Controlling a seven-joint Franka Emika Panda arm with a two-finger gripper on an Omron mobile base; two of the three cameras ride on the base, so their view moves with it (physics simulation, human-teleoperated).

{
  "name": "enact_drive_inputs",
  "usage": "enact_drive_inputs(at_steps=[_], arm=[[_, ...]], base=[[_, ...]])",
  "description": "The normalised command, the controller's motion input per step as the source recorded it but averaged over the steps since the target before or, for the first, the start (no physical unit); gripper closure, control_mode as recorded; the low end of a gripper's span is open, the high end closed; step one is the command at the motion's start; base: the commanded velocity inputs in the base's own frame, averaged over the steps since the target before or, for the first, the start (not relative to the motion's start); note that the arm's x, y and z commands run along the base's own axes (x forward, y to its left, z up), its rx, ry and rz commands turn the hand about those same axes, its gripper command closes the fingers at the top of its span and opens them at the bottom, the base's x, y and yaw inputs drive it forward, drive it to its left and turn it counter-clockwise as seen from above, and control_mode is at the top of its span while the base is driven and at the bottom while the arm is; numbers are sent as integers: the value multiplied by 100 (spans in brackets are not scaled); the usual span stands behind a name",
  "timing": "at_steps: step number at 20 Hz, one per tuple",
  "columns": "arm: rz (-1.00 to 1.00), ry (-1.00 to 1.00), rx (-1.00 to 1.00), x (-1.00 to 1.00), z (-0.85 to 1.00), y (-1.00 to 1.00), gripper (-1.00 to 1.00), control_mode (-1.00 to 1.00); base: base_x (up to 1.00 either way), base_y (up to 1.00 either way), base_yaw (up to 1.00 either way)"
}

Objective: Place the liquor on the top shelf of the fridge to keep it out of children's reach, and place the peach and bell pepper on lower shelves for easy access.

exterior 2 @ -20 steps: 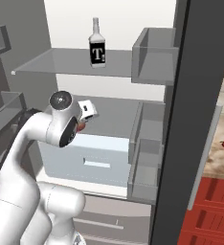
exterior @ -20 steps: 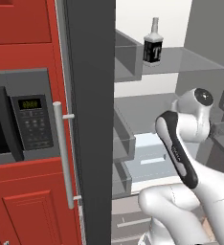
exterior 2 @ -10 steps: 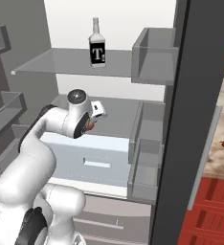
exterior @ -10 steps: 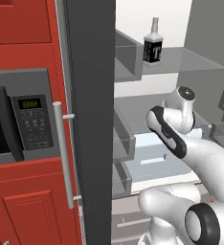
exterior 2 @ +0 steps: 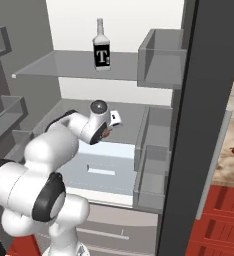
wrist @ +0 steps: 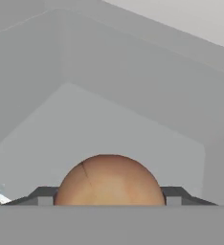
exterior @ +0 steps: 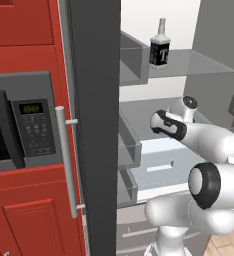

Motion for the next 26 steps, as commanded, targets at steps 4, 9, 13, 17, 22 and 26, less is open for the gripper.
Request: enact_drive_inputs(at_steps=[4, 9, 13, 17, 22, 26], arm=[[0, 0, 1, 81, -24, -13, 100, -100], [0, 0, 1, 81, -6, -8, 100, -100], [0, 0, 0, 66, -13, 0, -100, -100], [0, -3, 0, 39, -12, 0, -100, -100], [0, -4, 0, 1, 0, 0, -100, -100], [0, -1, -1, -29, 4, 0, -100, -100]], base=[[0, 0, 0], [0, 0, 0], [0, 0, 0], [0, 0, 0], [0, 0, 0], [0, 0, 0]])
